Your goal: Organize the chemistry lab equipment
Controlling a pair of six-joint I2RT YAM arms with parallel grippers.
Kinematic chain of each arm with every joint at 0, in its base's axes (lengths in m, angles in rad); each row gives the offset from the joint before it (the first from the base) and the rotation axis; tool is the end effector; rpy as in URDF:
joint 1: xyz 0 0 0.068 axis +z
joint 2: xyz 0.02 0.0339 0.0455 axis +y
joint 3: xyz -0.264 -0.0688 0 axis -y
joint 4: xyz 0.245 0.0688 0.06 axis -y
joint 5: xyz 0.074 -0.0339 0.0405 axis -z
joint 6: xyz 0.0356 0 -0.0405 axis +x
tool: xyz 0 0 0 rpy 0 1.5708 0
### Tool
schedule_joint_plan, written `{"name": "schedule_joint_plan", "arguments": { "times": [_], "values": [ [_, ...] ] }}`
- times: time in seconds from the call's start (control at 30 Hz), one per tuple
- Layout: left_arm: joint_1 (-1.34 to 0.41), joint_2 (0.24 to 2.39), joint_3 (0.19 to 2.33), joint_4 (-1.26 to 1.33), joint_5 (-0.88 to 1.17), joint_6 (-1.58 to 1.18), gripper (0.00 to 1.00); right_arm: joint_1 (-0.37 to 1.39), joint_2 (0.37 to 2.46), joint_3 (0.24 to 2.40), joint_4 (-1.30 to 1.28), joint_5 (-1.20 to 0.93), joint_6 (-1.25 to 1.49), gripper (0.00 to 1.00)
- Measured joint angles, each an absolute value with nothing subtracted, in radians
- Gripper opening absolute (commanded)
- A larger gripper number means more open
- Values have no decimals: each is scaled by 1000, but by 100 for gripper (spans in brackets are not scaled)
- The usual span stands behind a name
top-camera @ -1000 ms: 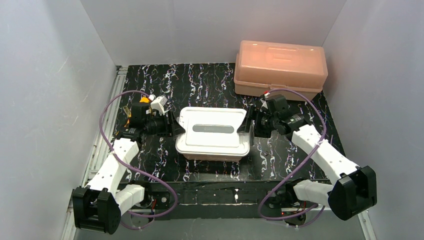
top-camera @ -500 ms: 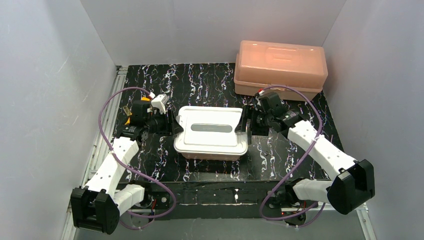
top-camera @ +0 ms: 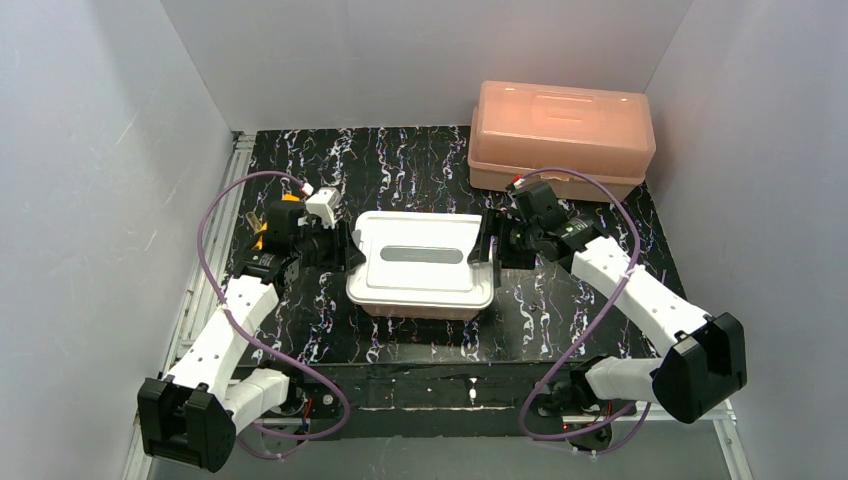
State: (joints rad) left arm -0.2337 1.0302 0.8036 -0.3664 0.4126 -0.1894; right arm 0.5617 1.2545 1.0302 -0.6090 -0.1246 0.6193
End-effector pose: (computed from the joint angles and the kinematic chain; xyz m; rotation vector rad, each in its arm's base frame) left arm 0.2153 -0.0659 0.2837 0.2902 2.1686 -0.6878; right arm 0.2207 0.1441 0.2875 0.0118 2.5141 0.6710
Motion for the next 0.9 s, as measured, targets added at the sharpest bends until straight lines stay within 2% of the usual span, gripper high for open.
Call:
{"name": "schedule_joint_plan", "arguments": {
  "times": [0.03, 0.1, 0.17, 0.5, 0.9],
  "values": [
    [-234, 1029, 804, -367, 410, -189, 55, 563, 1257, 1033, -611, -122, 619, 83],
    [-235, 1028, 807, -372, 403, -185, 63, 564, 1259, 1034, -611, -121, 619, 83],
    [-241, 1029, 807, -391, 387, -167, 67, 570, 1260, 1034, -603, -120, 617, 83],
    [-246, 1030, 845, -480, 366, -138, 66, 577, 1252, 1034, -601, -105, 607, 78],
    [-246, 1017, 847, -494, 374, -126, 66, 588, 1218, 1033, -599, -98, 598, 62]
  ]
}}
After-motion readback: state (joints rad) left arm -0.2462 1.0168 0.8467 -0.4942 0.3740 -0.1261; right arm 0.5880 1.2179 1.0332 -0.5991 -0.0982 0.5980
